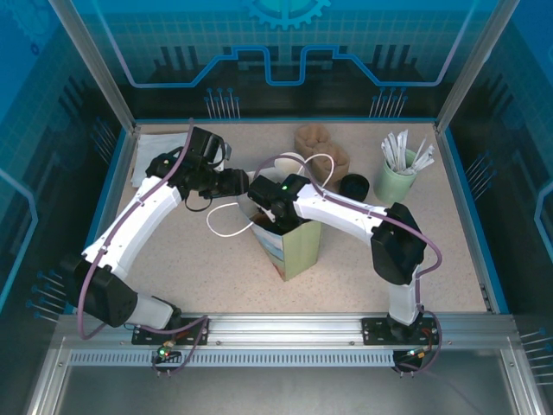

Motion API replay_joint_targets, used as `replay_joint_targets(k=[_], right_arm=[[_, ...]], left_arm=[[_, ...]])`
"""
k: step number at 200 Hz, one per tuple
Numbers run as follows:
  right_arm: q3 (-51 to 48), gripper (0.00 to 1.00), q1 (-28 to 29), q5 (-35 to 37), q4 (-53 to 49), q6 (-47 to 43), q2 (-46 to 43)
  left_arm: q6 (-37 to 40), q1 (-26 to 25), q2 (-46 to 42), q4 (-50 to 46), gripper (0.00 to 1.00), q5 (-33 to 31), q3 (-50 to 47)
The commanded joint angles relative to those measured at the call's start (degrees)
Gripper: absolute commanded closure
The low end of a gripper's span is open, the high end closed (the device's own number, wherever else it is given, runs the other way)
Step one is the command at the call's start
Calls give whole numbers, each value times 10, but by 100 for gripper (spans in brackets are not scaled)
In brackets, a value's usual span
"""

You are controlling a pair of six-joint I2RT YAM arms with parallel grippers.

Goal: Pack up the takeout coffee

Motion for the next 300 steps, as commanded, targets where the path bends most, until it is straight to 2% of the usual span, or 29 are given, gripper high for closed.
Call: replay_joint_targets(k=[1,55,110,144,227,300], right_arm=[[11,0,-5,-9,-23,0,-17],[35,0,-5,-12,-38,7,-19],[51,0,-5,-15,-46,10,-19],[56,0,-6,-17,-46,12,-25],[90,0,-7,-16,-69,19,-30],[129,0,-8,-17,-93,23,-39]], left_arm=[[10,4,0,-14,38,-2,18],[13,3,-3,-11,39,6,16],[14,2,-10,1,49,21,16],[17,1,-12,2,52,23,16],[17,-2,-8,2,52,23,16],[17,-4,-6,4,59,26,19]])
